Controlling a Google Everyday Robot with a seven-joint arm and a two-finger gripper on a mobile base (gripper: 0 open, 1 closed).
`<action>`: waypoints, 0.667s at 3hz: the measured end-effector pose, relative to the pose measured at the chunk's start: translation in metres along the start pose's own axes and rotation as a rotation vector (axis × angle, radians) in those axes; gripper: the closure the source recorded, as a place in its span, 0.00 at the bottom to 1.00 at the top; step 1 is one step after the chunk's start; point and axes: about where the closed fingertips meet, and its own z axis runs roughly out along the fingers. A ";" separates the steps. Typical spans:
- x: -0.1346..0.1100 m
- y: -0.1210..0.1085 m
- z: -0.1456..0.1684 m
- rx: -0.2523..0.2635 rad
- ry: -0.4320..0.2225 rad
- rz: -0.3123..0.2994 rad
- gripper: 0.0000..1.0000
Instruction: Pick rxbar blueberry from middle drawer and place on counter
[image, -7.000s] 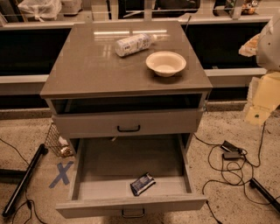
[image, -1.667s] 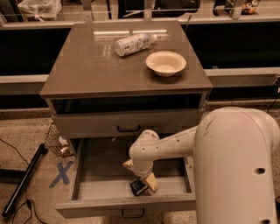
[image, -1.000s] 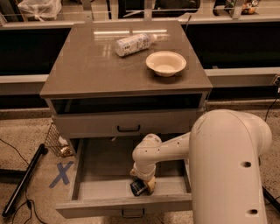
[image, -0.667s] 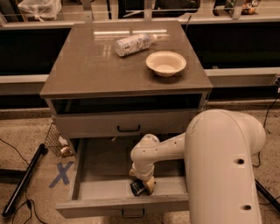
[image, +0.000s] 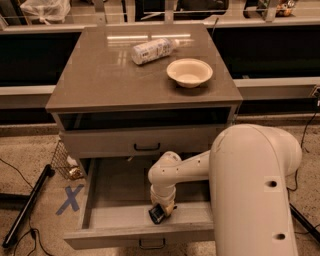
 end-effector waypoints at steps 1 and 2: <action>0.000 0.000 -0.003 0.000 0.000 0.000 0.94; 0.005 -0.005 -0.016 0.052 -0.014 0.069 1.00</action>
Offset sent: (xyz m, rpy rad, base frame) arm 0.0244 -0.0031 0.0378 0.1123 -0.0562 -0.1851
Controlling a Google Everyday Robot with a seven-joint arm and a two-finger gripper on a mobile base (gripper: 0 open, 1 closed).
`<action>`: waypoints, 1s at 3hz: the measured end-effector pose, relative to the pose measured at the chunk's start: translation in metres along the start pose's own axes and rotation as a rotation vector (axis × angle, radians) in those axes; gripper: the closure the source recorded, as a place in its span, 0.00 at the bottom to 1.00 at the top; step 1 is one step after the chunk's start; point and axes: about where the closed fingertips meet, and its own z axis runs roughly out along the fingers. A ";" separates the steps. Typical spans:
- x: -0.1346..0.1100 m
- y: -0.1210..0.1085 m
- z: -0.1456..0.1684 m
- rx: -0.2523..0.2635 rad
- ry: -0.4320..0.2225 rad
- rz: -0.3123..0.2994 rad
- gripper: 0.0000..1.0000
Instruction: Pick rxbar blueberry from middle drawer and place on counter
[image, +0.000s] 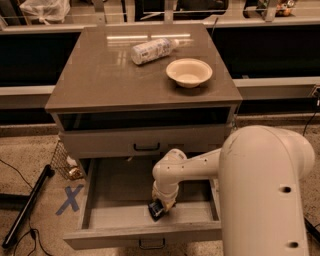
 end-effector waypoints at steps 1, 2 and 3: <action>0.002 -0.001 -0.074 0.155 -0.077 0.070 1.00; 0.001 0.017 -0.179 0.226 -0.047 0.031 1.00; -0.001 0.027 -0.248 0.235 0.024 -0.017 1.00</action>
Offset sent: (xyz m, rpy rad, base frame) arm -0.0059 -0.0558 0.2637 0.2403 -0.2048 -0.0522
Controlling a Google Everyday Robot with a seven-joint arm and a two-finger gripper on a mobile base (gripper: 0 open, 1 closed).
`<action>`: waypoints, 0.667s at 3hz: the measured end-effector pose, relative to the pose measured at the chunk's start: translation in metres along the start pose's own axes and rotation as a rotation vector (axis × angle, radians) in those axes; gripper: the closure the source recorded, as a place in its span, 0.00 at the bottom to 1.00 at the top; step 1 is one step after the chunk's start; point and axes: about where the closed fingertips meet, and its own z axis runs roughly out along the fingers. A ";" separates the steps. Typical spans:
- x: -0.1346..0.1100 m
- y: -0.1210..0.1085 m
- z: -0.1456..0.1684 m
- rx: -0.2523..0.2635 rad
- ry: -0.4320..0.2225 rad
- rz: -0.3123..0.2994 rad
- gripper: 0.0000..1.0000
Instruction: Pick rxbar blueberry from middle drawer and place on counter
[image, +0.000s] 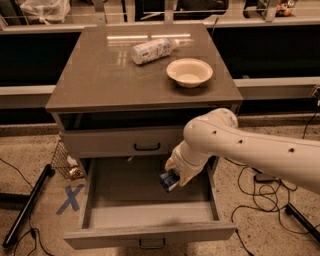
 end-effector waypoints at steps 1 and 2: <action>0.002 -0.026 -0.072 -0.025 0.117 -0.082 1.00; 0.007 -0.060 -0.132 -0.054 0.226 -0.142 1.00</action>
Offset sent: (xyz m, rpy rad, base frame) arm 0.0504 0.0043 0.2280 -0.3442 -0.2284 0.1062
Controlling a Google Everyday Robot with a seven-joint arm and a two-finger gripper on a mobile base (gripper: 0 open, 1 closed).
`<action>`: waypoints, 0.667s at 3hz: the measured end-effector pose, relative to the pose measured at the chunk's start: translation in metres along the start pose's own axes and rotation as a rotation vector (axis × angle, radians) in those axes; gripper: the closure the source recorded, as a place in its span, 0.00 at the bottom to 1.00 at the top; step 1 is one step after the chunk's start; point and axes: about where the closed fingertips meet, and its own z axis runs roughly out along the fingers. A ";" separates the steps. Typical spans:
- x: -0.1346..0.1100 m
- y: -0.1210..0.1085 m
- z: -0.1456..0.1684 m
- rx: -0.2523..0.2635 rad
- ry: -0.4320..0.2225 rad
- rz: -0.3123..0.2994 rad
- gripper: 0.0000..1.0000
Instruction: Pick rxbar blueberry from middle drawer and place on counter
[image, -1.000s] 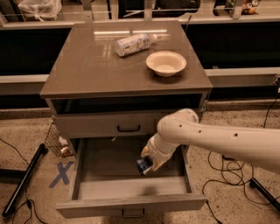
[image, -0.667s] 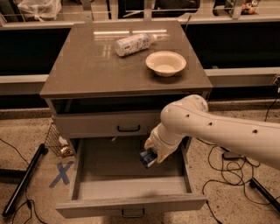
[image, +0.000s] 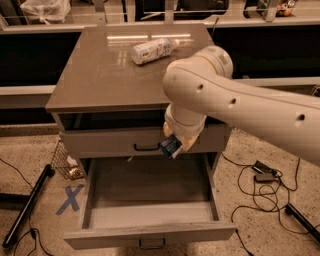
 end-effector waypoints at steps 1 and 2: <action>0.020 -0.030 -0.044 -0.020 0.052 -0.045 1.00; 0.033 -0.075 -0.086 0.007 0.010 -0.118 1.00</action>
Offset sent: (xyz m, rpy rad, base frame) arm 0.0628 0.0453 0.1554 -0.0160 -0.0361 0.1719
